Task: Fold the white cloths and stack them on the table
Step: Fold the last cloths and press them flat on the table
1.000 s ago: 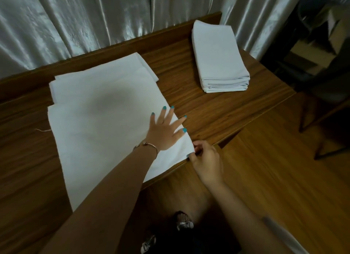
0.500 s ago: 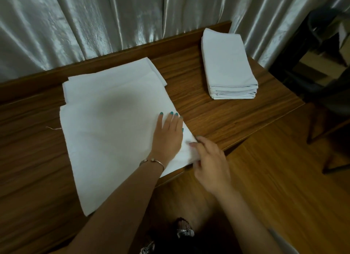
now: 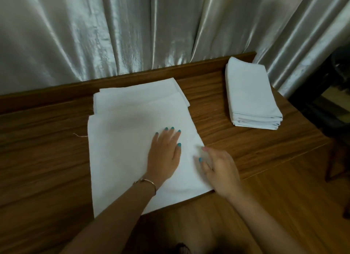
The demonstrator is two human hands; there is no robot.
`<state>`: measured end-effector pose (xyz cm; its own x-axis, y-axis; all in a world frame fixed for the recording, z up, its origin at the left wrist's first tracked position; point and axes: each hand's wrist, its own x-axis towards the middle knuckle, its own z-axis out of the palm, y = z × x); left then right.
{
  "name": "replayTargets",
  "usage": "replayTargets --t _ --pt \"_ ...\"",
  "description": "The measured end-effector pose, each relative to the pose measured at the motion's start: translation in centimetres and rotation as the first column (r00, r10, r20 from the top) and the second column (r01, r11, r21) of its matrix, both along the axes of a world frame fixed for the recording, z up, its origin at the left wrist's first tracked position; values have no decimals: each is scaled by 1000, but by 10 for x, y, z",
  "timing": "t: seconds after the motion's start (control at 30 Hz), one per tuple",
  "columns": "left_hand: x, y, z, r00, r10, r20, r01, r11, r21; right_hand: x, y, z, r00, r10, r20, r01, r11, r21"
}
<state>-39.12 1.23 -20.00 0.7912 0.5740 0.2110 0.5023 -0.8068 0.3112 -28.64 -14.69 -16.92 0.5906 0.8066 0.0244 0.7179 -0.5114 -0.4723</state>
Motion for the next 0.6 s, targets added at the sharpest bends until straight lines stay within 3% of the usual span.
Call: replayTargets --t 0.07,0.17,0.23,0.33,0.4,0.5,0.6 --pt "-12 33 15 993 93 70 -95 995 37 18 44 14 991 -28 -129 35 998 51" --pt "-29 92 34 972 228 60 -230 973 27 39 114 30 997 21 -70 -21 1000 3" --pt "-37 130 40 962 267 -50 -270 961 -52 48 153 37 997 76 10 -76 996 -51" --pt "-42 173 38 931 178 -318 -230 964 -134 59 198 40 973 148 177 -118 978 -171" --pt "-46 190 33 896 139 -422 -218 965 -146 64 218 39 967 156 203 -106 966 -237" --pt "-52 204 29 868 132 -478 -247 951 -186 72 235 35 987 134 93 -95 937 -336" --pt "-54 213 34 852 179 -493 -269 956 -117 84 243 30 998 28 -60 -47 942 -334"
